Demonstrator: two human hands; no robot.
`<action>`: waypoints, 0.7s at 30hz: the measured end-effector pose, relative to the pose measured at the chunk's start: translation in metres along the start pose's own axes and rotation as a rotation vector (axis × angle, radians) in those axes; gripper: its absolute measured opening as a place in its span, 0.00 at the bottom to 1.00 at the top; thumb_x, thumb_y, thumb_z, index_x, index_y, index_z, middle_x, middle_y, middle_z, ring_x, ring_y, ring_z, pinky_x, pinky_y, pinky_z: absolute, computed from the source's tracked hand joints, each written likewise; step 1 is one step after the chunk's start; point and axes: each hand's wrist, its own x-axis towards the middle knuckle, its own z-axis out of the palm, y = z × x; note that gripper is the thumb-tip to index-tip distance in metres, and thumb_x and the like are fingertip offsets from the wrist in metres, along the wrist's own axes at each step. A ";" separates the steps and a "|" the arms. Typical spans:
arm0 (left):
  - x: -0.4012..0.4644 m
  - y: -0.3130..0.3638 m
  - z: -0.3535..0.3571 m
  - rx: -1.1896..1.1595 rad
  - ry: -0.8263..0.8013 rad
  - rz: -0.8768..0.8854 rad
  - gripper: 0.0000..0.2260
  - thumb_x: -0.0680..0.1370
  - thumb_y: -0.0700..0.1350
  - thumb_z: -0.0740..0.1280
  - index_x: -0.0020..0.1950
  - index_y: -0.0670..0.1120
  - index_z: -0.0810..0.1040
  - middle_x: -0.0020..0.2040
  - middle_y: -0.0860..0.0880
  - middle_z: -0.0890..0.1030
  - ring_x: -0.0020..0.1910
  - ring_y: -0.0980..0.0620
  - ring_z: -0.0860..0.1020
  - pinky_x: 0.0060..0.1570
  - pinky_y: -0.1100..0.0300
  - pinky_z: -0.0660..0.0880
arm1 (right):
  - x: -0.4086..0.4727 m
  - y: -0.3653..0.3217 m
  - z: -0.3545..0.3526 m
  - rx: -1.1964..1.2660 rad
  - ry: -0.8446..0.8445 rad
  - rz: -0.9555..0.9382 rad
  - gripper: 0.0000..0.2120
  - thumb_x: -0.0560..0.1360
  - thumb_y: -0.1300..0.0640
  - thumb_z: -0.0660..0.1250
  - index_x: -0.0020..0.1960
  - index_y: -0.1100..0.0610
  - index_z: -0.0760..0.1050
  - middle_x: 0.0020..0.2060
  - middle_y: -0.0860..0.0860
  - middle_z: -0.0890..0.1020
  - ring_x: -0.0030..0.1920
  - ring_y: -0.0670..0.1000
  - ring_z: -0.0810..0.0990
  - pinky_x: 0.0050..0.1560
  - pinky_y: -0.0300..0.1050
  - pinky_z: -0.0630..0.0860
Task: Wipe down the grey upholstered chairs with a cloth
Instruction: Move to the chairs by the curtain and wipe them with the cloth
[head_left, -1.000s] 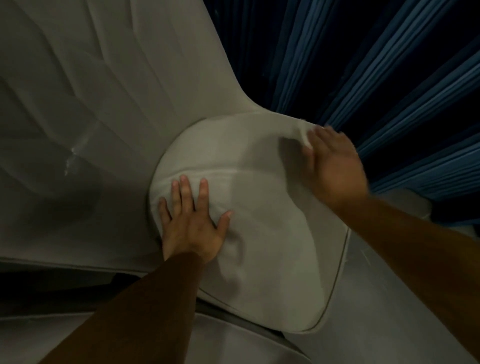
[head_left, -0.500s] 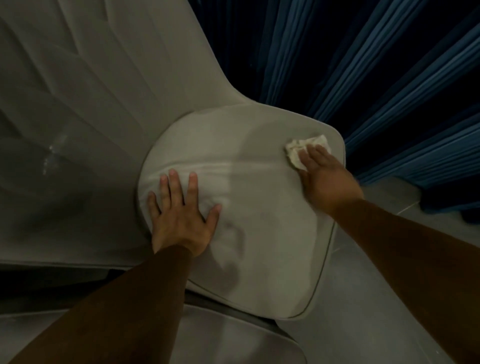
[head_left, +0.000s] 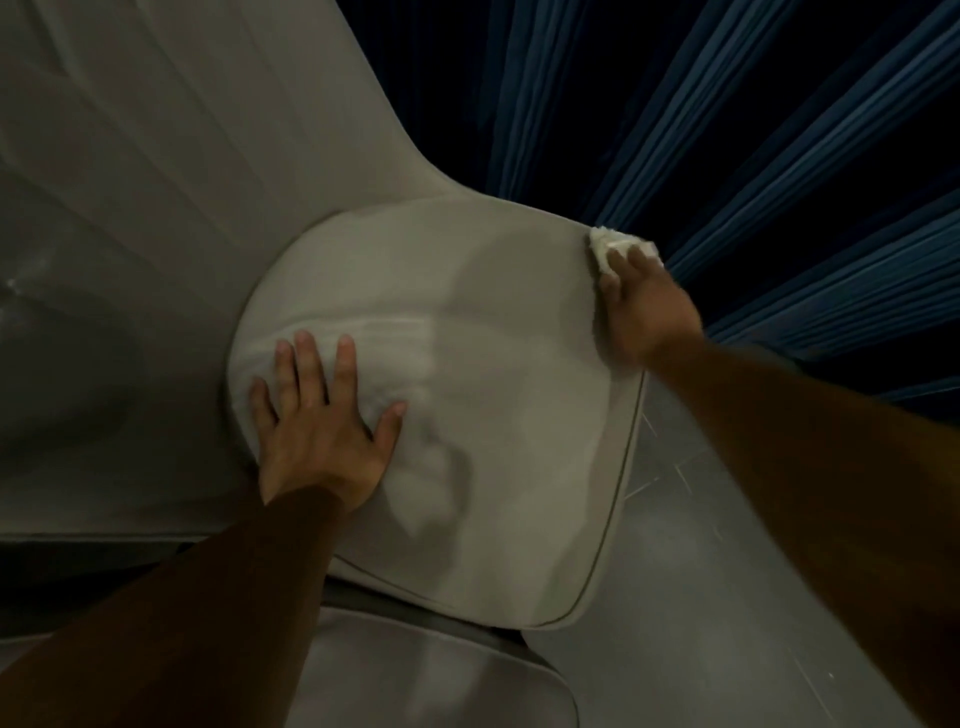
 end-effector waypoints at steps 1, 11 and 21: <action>0.000 0.000 -0.001 -0.001 -0.002 0.000 0.40 0.75 0.73 0.42 0.83 0.55 0.44 0.84 0.42 0.45 0.82 0.44 0.42 0.77 0.40 0.43 | -0.015 -0.004 0.011 -0.009 0.050 -0.008 0.25 0.83 0.45 0.44 0.78 0.52 0.56 0.78 0.54 0.57 0.77 0.57 0.56 0.75 0.53 0.56; -0.002 0.001 -0.005 -0.013 -0.016 0.010 0.40 0.76 0.72 0.43 0.83 0.54 0.45 0.84 0.41 0.45 0.82 0.42 0.42 0.77 0.38 0.44 | -0.168 -0.041 0.026 0.307 0.093 -0.204 0.22 0.83 0.44 0.49 0.67 0.51 0.74 0.63 0.52 0.79 0.62 0.50 0.76 0.61 0.37 0.67; -0.002 0.000 -0.005 -0.015 -0.009 0.017 0.40 0.75 0.72 0.44 0.83 0.54 0.46 0.84 0.41 0.46 0.82 0.42 0.43 0.78 0.38 0.44 | -0.061 -0.044 -0.030 0.161 0.291 -0.473 0.19 0.83 0.52 0.53 0.69 0.59 0.71 0.62 0.59 0.78 0.63 0.57 0.73 0.63 0.46 0.65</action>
